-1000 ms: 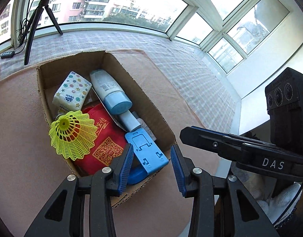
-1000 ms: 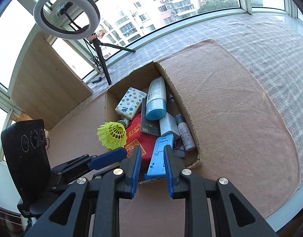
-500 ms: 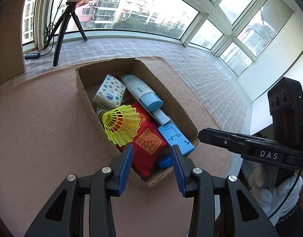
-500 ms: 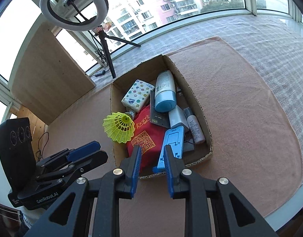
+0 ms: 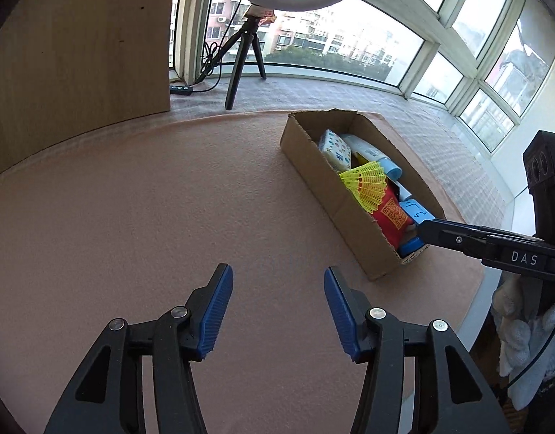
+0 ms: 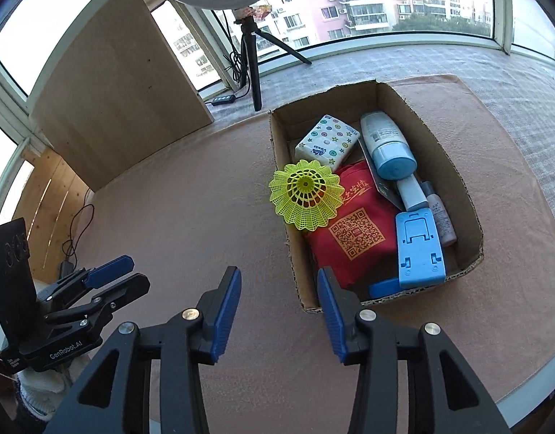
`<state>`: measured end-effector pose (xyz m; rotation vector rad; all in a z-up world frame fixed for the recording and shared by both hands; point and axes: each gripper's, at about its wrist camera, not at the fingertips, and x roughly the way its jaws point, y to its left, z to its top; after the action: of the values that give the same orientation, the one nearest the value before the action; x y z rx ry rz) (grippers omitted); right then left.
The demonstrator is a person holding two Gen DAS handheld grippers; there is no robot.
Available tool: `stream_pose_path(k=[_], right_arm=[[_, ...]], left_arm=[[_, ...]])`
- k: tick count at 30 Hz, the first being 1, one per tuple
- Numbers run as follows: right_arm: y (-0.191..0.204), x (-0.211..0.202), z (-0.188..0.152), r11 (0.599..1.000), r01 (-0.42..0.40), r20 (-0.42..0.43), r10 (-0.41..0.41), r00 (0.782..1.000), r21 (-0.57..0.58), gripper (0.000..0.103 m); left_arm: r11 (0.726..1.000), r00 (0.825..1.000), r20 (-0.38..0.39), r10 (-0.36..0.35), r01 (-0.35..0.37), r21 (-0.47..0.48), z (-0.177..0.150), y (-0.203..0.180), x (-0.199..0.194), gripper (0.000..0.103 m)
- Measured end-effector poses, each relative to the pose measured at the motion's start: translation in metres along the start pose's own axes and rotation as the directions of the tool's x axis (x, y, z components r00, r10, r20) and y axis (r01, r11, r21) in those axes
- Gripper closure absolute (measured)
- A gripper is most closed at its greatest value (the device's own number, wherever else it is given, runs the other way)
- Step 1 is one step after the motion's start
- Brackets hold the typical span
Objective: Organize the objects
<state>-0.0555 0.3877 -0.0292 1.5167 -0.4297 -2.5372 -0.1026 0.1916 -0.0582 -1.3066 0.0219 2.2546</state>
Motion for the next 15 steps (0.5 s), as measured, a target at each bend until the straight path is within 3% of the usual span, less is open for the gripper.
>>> stream_pose_path(k=[6, 15], right_arm=[[0.039, 0.011, -0.010, 0.999, 0.029, 0.020, -0.028, 0.999, -0.039, 0.058], [0.111, 0.016, -0.033, 0.983, 0.097, 0.065, -0.087, 0.994, -0.158, 0.051]], left_arm=[[0.990, 0.995, 0.022, 0.092, -0.089, -0.108, -0.027, 0.056, -0.030, 0.028], [0.967, 0.984, 0.040, 0.171, -0.161, -0.196, -0.059, 0.105, -0.071, 0.024]])
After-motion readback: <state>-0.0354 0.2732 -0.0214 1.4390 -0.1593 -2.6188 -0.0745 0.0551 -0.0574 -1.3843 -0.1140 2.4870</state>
